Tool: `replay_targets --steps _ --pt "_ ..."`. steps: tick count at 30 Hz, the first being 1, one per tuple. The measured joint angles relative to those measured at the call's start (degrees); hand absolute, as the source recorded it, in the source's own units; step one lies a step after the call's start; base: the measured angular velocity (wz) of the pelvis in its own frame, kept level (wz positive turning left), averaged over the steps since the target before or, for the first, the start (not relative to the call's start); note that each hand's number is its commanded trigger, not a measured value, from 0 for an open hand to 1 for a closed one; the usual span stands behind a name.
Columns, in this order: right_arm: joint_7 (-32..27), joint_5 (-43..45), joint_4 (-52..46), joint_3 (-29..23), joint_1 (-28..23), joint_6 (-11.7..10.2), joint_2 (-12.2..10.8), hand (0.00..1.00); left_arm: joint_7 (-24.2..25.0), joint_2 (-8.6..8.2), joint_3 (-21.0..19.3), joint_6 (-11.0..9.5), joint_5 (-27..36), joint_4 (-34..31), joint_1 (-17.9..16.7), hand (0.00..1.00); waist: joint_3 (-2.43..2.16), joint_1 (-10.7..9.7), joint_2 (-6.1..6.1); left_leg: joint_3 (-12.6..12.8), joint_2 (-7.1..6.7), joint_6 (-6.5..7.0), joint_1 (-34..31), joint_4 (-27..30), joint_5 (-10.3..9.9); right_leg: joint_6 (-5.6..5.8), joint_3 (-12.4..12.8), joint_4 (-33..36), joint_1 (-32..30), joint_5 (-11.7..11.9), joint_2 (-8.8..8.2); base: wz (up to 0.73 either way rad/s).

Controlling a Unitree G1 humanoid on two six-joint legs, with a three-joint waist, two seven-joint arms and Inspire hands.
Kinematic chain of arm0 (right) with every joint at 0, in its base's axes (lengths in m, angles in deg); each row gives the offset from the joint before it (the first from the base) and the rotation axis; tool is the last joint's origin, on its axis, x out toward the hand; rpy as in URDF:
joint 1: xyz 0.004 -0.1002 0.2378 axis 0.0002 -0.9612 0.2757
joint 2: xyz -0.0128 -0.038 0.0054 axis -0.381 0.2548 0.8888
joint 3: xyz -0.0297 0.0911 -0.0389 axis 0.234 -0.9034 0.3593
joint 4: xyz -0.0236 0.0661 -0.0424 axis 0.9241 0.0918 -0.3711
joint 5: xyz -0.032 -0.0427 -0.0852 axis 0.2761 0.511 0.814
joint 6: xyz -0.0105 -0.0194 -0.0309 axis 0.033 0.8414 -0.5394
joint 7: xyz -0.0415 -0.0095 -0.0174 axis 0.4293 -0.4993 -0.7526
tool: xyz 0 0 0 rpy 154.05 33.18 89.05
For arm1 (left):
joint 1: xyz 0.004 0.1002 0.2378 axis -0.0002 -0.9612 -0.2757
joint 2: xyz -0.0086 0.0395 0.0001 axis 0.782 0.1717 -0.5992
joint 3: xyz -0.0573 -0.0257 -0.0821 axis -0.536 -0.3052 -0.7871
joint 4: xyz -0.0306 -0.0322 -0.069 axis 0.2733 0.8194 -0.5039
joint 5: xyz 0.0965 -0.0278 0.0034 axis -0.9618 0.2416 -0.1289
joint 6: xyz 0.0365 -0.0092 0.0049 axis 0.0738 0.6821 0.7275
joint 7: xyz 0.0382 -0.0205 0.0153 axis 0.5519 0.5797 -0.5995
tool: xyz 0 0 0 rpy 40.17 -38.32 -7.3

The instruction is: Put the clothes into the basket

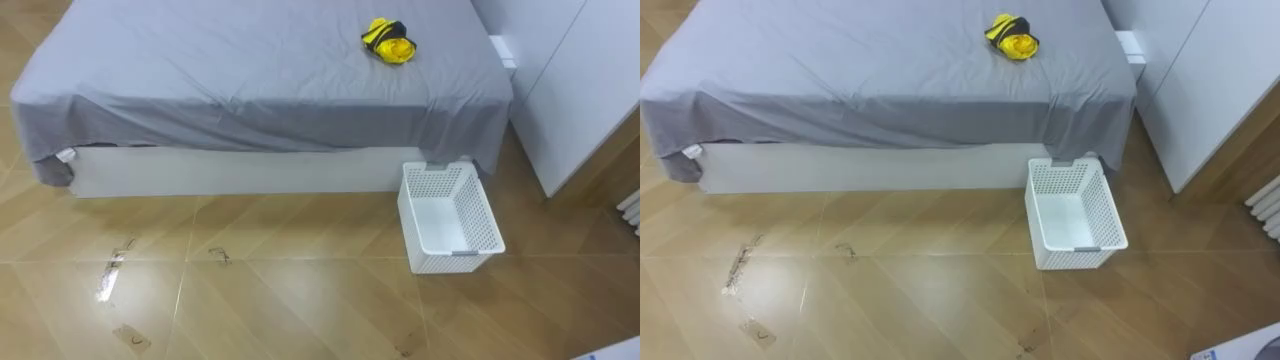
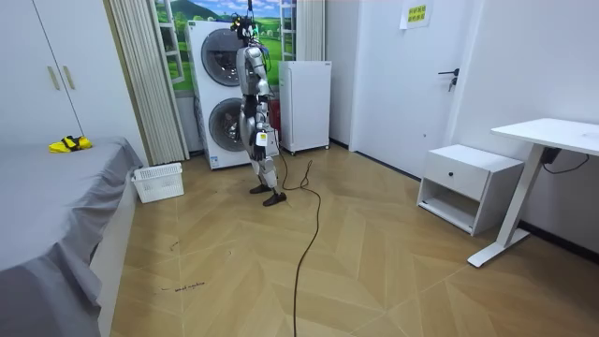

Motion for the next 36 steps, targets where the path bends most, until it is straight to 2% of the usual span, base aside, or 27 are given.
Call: replay_targets --steps 4,8,24,26,28,29,30,32,33,34,35,36 --pt "0.10 0.03 -0.01 0.50 0.05 -0.02 -0.01 0.00 -0.15 -0.04 0.05 -0.03 -0.01 -0.01 0.02 0.00 -0.01 0.02 -0.02 0.00 0.00 0.00 0.11 -0.02 0.00 0.01 -0.02 0.05 0.03 -0.02 0.00 0.00" --pt "0.13 0.05 0.00 0.67 0.03 -0.03 -0.01 0.00 -0.31 -0.03 0.03 -0.03 -0.09 -0.01 -0.02 0.00 -0.25 0.07 0.23 0.00 0.00 0.00 0.16 -0.02 0.00 0.01 -0.09 0.12 0.03 -0.02 -0.02 0.00" --pt "0.25 0.09 0.05 0.92 0.11 0.04 0.09 0.00 0.33 -0.02 -0.04 0.43 0.66 0.18 0.20 0.00 -0.42 0.17 0.65 0.18 0.08 0.00 0.08 0.05 0.00 -0.05 -0.01 0.27 -0.15 -0.21 0.05 0.00" --pt "0.60 1.15 0.00 0.89 0.31 0.04 0.13 0.00 1.11 -0.04 -0.33 0.43 0.56 0.20 0.22 0.00 -0.46 0.87 0.81 0.87 0.62 -0.52 -0.26 1.07 -0.74 -0.40 0.24 1.13 -0.99 -0.79 0.34 -0.17" --pt "1.60 1.80 0.44 0.88 0.92 0.09 0.15 0.00 1.80 0.18 -1.29 0.42 0.71 0.34 0.23 0.00 -0.41 1.34 0.83 1.56 1.63 -0.99 -1.95 4.88 -2.50 -0.87 -0.34 3.33 -2.15 -1.98 0.71 -0.20" --pt "2.06 1.67 1.10 0.99 1.21 0.10 0.08 0.00 1.88 0.57 -1.31 0.43 1.39 0.39 0.19 0.00 -0.38 1.55 0.53 1.85 2.25 -1.71 -3.41 8.91 -3.45 -1.16 -0.73 4.33 -2.29 -2.85 0.87 -0.11" --pt "2.19 1.69 1.40 1.00 1.26 0.10 0.06 0.00 1.85 0.77 -1.29 0.44 1.79 0.39 0.19 0.00 -0.38 1.53 0.36 2.03 2.55 -1.83 -4.41 11.42 -3.64 -1.44 -0.65 4.70 -2.29 -3.25 0.88 -0.15" --pt "2.03 1.90 1.45 1.10 1.79 0.05 0.27 0.00 1.72 0.96 -1.41 0.30 4.39 -0.13 0.03 0.00 -0.20 1.59 0.19 2.33 4.11 -1.74 -9.57 22.97 -3.64 -2.84 0.79 6.05 -1.94 -4.81 0.96 -0.03" --pt "1.77 1.55 1.60 1.08 1.76 0.08 0.55 0.00 1.72 0.95 -1.47 0.00 5.37 -0.23 0.05 0.00 -0.22 1.54 0.37 1.26 4.56 -0.47 -13.17 29.12 -3.88 -3.49 1.66 7.09 -1.39 -5.71 1.29 0.12" --pt "1.56 1.19 1.68 1.07 1.76 0.08 0.65 0.00 1.70 0.93 -1.26 -0.09 5.51 -0.21 0.17 0.00 -0.26 1.34 0.37 0.47 3.70 0.17 -14.57 29.55 -4.35 -3.65 2.06 7.48 -1.25 -6.21 1.17 0.23" --pt "1.34 0.72 1.87 1.10 1.87 0.08 0.82 0.00 1.66 0.78 -0.73 -0.11 6.25 -0.32 0.61 0.00 -0.25 1.15 0.22 0.16 1.54 0.92 -18.39 28.19 -4.77 -3.95 2.62 8.04 -1.20 -7.08 0.66 0.20" --pt "1.21 0.79 2.08 1.06 2.04 0.27 0.98 0.00 1.51 0.66 0.00 -0.14 7.25 -0.68 0.67 0.00 -0.35 1.37 -0.09 0.38 -0.63 0.79 -22.28 24.67 -4.11 -3.75 2.92 8.25 -1.12 -7.80 -0.14 0.05"
